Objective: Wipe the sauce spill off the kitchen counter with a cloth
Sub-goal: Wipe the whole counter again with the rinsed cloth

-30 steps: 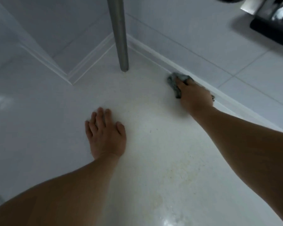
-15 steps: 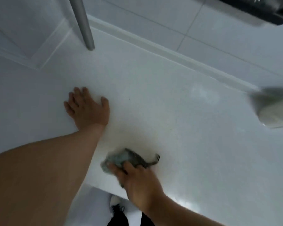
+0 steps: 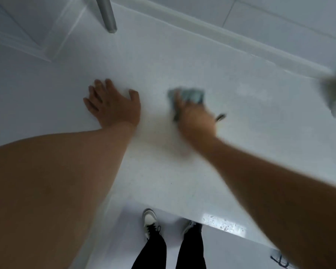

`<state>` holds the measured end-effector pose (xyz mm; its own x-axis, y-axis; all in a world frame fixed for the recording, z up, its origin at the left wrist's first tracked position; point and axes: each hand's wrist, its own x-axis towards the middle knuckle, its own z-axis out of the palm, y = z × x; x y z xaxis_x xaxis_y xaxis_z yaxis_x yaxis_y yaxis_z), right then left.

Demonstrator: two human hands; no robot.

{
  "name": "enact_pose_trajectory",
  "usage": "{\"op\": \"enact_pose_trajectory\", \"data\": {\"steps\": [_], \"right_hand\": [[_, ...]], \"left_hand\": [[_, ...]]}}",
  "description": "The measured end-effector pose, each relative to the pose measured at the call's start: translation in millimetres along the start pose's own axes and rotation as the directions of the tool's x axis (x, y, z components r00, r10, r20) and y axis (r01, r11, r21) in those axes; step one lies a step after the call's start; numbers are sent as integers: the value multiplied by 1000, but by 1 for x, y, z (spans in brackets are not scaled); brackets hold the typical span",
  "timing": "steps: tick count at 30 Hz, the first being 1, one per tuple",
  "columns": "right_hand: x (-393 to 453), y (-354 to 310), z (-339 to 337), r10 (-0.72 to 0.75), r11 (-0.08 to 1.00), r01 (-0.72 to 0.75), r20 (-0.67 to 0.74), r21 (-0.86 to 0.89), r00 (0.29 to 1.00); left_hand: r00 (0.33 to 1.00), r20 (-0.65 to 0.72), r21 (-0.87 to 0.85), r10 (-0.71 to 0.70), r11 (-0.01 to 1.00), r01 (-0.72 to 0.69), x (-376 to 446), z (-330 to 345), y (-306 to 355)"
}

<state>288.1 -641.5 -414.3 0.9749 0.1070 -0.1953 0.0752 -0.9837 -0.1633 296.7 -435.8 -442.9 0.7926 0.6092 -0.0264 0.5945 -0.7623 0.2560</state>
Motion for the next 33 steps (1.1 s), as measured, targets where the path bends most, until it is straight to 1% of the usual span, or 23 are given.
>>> {"op": "enact_pose_trajectory", "data": {"steps": [2, 4, 5, 7, 8, 9, 10, 11, 13, 14, 16, 18, 20, 23, 24, 25, 26, 27, 28, 29, 30, 31, 33], "right_hand": [[-98, -30, 28, -241, 970, 241, -25, 9, 970], [-163, -42, 32, -411, 903, 389, 106, 182, 905], [-174, -33, 32, -475, 877, 446, 187, 177, 860], [-158, -2, 29, -550, 822, 570, 259, -1, 794], [-132, 12, 22, -493, 858, 513, 232, -30, 839], [-102, 21, 12, -338, 941, 337, 187, 39, 922], [-75, 29, 3, -111, 986, 89, 152, 142, 982], [-58, 35, -2, 98, 978, -116, 110, 172, 989], [-51, 30, -1, 207, 970, -215, 77, 111, 975], [-63, 18, 5, 175, 968, -182, 54, 171, 983], [-121, -8, 24, -35, 985, 22, 74, 172, 997], [-187, -12, 34, -242, 966, 227, 129, 120, 962], [-219, 12, 35, -408, 912, 379, 237, 158, 882], [-199, 67, 17, -536, 827, 561, 259, -28, 803], [-175, 84, 9, -505, 843, 531, 216, -82, 836], [-149, 96, -4, -393, 906, 411, 160, -99, 905], [-126, 102, -12, -212, 973, 222, 134, -68, 968], [-104, 108, -19, -13, 999, 18, 99, -48, 995], [-94, 111, -17, 122, 992, -120, 74, -37, 990], [-92, 105, -15, 149, 989, -149, 77, -10, 986], [-98, 93, -10, 111, 993, -114, 92, 22, 990], [-112, 79, 0, 4, 999, -7, 95, 31, 995], [-160, 59, 14, -301, 953, 288, 193, 89, 934]], "left_hand": [[1000, 3, -19, -3, 1000, 3, 0, -1, 2], [1000, 4, -40, 1, 999, 0, 1, 0, 1], [1000, 2, -47, 2, 999, -2, 1, -1, 0], [1000, 10, -54, 22, 998, -21, 0, 0, -1], [999, 19, -50, 31, 998, -30, -1, 0, -1], [999, 31, -43, 32, 999, -31, -2, 0, 0], [998, 37, -34, 42, 999, -41, -4, -2, -1], [996, 25, -16, 86, 996, -86, -9, -5, -2], [943, -53, 28, 329, 944, -328, -22, -6, -5], [884, -83, 36, 460, 888, -458, -30, -4, -3], [825, -71, -15, 561, 826, -563, -48, 0, 9], [859, 25, -78, 511, 858, -508, -68, 1, 32], [875, 138, -119, 464, 885, -450, -80, 3, 57], [889, 175, -128, 424, 905, -406, -83, 9, 80], [904, 171, -127, 392, 918, -375, -82, 10, 84], [919, 161, -119, 359, 932, -343, -82, 12, 86], [932, 146, -104, 332, 942, -319, -82, 14, 89], [941, 132, -92, 312, 949, -302, -82, 16, 90], [947, 121, -88, 299, 953, -289, -84, 19, 92], [950, 111, -89, 290, 955, -282, -84, 20, 92], [950, 111, -94, 291, 955, -282, -85, 21, 93], [951, 114, -99, 289, 955, -278, -86, 20, 94], [950, 114, -103, 292, 954, -281, -86, 20, 95]]}}
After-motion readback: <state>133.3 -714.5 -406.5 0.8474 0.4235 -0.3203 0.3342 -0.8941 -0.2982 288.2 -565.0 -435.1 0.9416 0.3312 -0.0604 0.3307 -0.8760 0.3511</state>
